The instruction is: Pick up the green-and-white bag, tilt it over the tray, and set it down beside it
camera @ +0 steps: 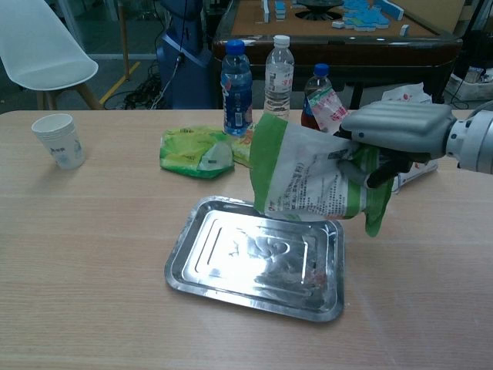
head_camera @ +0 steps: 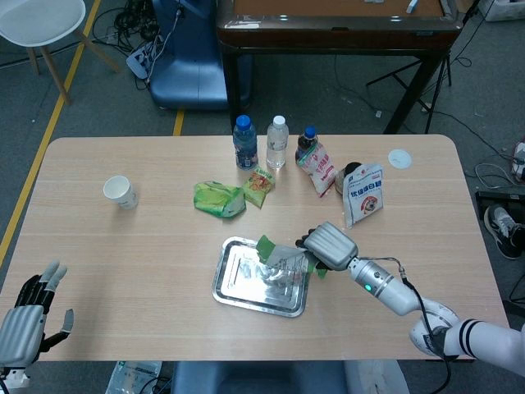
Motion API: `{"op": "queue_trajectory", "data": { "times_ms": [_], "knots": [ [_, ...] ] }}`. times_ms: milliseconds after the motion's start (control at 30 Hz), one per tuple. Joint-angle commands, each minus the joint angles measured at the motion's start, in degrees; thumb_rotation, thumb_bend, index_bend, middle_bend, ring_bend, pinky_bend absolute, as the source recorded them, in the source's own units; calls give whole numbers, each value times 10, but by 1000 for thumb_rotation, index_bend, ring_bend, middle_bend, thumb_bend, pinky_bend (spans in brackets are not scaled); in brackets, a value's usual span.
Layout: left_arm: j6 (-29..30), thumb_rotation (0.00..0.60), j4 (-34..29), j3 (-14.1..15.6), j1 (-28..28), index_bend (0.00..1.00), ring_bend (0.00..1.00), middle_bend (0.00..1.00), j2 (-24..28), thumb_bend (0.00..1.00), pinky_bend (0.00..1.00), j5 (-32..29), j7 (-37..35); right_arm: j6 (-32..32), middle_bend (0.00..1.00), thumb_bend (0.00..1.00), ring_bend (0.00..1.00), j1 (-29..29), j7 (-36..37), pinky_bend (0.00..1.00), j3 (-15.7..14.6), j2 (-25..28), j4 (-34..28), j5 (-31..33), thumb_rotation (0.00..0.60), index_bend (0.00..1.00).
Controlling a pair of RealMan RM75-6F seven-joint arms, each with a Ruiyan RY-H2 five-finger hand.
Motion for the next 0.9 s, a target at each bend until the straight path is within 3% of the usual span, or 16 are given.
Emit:
{"op": "queue_trajectory", "data": {
  "times_ms": [33, 200, 467, 700, 900],
  "knots": [
    [0, 600, 0, 0, 0, 14, 57, 0, 0, 475, 23, 0, 1, -32, 606, 722, 553, 24, -57, 645, 6, 20, -26, 7, 600, 669],
    [-3, 600, -4, 1, -1, 14, 57, 0, 1, 475, 23, 1, 4, -51, 611, 722, 553, 38, -146, 645, 5, 28, -36, 10, 600, 677],
    [-2, 600, -4, 0, 1, 14, 57, 0, 3, 475, 23, -1, 3, -62, 613, 725, 557, 42, -196, 646, 9, 22, -52, 46, 600, 681],
    [-3, 600, -2, 0, 1, 14, 57, 0, 2, 474, 22, -1, 2, -46, 613, 725, 557, 31, -183, 645, 2, 1, -41, 61, 600, 681],
    [-3, 600, 2, 1, 2, 14, 57, 0, 0, 475, 22, -2, -2, 11, 613, 724, 557, -2, -113, 646, -7, -31, 1, 57, 600, 681]
  ]
}}
